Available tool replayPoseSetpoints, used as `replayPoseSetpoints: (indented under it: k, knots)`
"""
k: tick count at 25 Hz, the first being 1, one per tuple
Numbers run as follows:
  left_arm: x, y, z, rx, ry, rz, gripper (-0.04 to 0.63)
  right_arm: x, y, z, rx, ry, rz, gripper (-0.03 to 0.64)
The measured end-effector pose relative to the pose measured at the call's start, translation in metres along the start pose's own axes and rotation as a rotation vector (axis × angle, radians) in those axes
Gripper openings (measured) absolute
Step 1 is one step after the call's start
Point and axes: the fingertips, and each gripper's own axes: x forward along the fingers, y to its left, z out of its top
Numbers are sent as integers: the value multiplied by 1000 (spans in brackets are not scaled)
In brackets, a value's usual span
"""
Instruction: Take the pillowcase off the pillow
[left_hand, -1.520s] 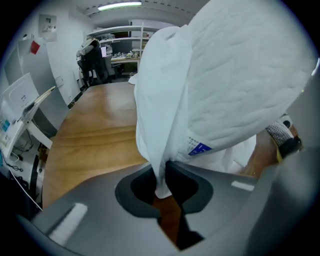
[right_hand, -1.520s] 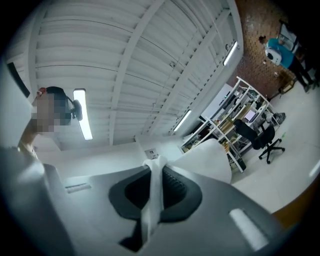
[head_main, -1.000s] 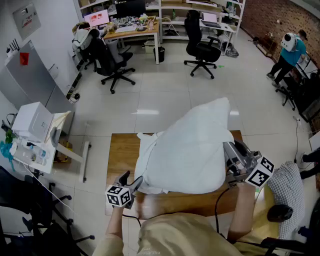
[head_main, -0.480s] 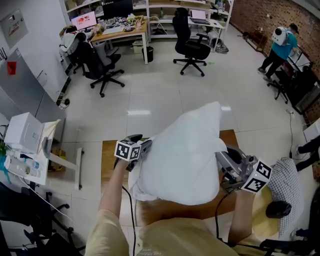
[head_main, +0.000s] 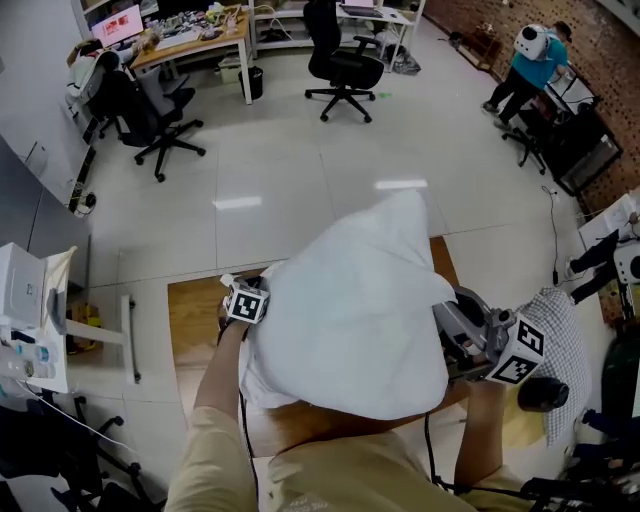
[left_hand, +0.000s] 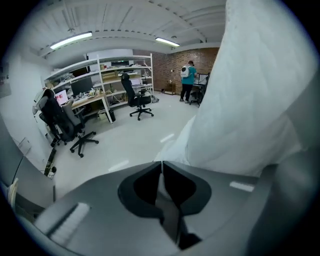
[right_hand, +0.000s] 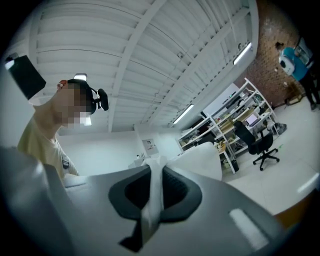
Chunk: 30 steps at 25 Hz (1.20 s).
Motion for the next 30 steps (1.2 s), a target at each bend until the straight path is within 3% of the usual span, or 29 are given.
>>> replayPoseSetpoints:
  k: [3,6,8,13,15,17,19,23,26,30]
  knots:
    - [39,33,-61,-49,136,6,12,9,-15,2,43,-32,-28,8]
    - [55,51,-116,14,292,23,11,9,-16,18,15,-58,-45,7]
    - [57,52,-137,22,307,32,11,11,-12,24,-28,-37,-63,8]
    - [57,51,-148,-128,220,72,12,8,-7,14,-1,-49,-53,8]
    - [47,46,-130,-232,172,31,24,7,-6,17,9,-51,-45,8]
    - [24,41,-100,-337,100,-4,83,3,-6,25,25,-58,-37,8]
    - [-11,37,-69,-395,17,-16,130,-3,-6,32,18,-59,-48,8]
    - [-97,32,-24,-450,-148,-13,200,-12,0,31,-51,-40,-95,8]
    - [-158,3,-2,-462,-243,6,212,-31,10,35,-42,-54,-72,8]
    - [-207,-63,-24,-456,-281,26,270,-75,17,19,-66,-73,-78,9]
